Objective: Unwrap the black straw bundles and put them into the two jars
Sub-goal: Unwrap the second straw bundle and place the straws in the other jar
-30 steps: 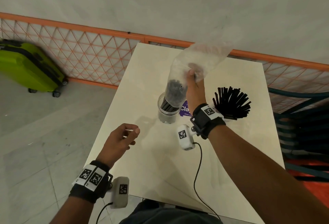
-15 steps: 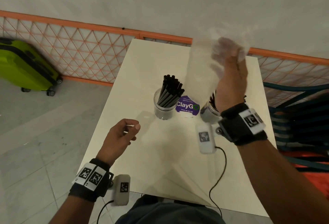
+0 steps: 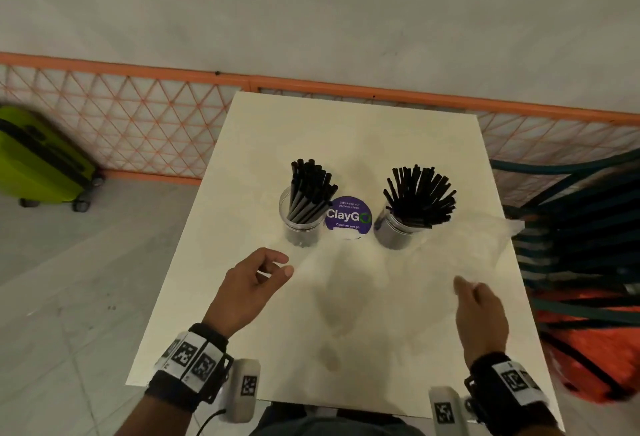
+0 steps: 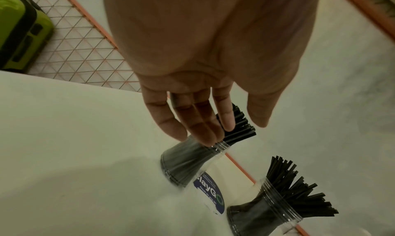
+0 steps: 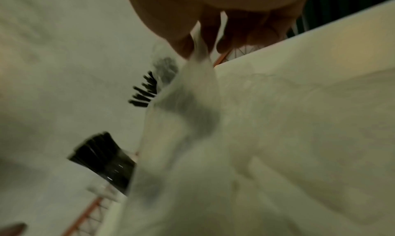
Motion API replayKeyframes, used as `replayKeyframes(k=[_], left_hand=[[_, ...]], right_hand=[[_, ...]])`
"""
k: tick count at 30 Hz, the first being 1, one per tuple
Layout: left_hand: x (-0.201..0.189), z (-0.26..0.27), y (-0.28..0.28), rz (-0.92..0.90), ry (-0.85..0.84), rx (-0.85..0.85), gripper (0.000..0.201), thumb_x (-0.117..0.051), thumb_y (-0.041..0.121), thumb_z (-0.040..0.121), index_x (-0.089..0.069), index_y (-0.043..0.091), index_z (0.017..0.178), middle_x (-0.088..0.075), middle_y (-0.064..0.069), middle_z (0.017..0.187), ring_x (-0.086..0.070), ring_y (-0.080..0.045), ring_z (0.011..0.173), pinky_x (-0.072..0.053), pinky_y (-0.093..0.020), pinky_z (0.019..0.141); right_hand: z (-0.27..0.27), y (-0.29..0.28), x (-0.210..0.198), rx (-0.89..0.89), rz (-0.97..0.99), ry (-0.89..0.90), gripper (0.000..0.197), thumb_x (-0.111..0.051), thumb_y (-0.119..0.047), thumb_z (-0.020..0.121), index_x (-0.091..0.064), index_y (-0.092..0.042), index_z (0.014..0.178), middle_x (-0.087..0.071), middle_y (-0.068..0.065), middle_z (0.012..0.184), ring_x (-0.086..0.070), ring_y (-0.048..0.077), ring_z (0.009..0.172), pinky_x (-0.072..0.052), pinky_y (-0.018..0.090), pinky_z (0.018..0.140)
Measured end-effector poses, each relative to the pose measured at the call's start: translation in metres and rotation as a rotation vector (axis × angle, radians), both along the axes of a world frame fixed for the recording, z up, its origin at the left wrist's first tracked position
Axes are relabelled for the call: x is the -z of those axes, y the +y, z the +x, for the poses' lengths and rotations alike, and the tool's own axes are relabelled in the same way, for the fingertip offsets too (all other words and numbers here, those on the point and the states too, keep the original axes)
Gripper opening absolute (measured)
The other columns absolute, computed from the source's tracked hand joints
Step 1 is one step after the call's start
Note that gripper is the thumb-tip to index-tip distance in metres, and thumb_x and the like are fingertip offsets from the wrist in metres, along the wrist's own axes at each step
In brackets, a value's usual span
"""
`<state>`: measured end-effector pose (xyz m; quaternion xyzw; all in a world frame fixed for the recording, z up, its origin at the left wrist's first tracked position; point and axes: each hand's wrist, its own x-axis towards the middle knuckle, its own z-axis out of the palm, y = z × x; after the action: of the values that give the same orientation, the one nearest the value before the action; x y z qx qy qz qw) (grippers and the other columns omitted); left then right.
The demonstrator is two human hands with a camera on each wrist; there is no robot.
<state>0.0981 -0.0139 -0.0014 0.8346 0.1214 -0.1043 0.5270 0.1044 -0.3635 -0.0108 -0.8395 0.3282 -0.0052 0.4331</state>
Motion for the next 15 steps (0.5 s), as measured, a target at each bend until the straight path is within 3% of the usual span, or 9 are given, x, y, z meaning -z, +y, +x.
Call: replayKeyframes(k=[4, 9, 12, 15], left_hand=[[0.004, 0.001, -0.004, 0.016, 0.016, 0.006, 0.014, -0.070, 0.041, 0.089, -0.067, 0.034, 0.100, -0.070, 0.012, 0.087, -0.068, -0.017, 0.073, -0.049, -0.024, 0.068], [0.006, 0.003, -0.006, 0.031, 0.003, -0.019, 0.016, -0.072, 0.040, 0.088, -0.067, 0.032, 0.100, -0.070, 0.014, 0.089, -0.064, -0.015, 0.071, -0.049, -0.023, 0.069], [0.004, 0.009, -0.005, 0.045, -0.015, -0.051, 0.020, -0.073, 0.041, 0.086, -0.065, 0.032, 0.102, -0.071, 0.006, 0.090, -0.063, -0.011, 0.072, -0.047, -0.021, 0.068], [0.003, 0.020, 0.000, 0.078, -0.038, -0.084, 0.035, -0.076, 0.047, 0.080, -0.061, 0.034, 0.109, -0.067, 0.005, 0.098, -0.065, -0.011, 0.077, -0.047, -0.021, 0.070]], right_hand=[[-0.006, -0.009, 0.030, -0.151, -0.143, 0.285, 0.040, -0.051, -0.051, 0.092, -0.060, -0.019, 0.071, -0.065, 0.002, 0.070, -0.060, 0.027, 0.072, -0.047, 0.037, 0.071], [-0.001, -0.018, 0.037, -0.242, -0.141, 0.430, 0.046, -0.054, -0.057, 0.086, -0.066, -0.017, 0.067, -0.070, 0.000, 0.063, -0.067, 0.025, 0.068, -0.055, 0.041, 0.075], [-0.002, -0.025, 0.030, -0.272, -0.173, 0.467, 0.046, -0.058, -0.067, 0.079, -0.058, -0.021, 0.087, -0.068, 0.002, 0.075, -0.063, 0.025, 0.075, -0.049, 0.037, 0.072], [-0.004, -0.028, 0.010, -0.210, -0.159, 0.404, 0.053, -0.069, -0.058, 0.079, -0.043, -0.018, 0.101, -0.059, 0.003, 0.078, -0.058, 0.026, 0.074, -0.045, 0.037, 0.070]])
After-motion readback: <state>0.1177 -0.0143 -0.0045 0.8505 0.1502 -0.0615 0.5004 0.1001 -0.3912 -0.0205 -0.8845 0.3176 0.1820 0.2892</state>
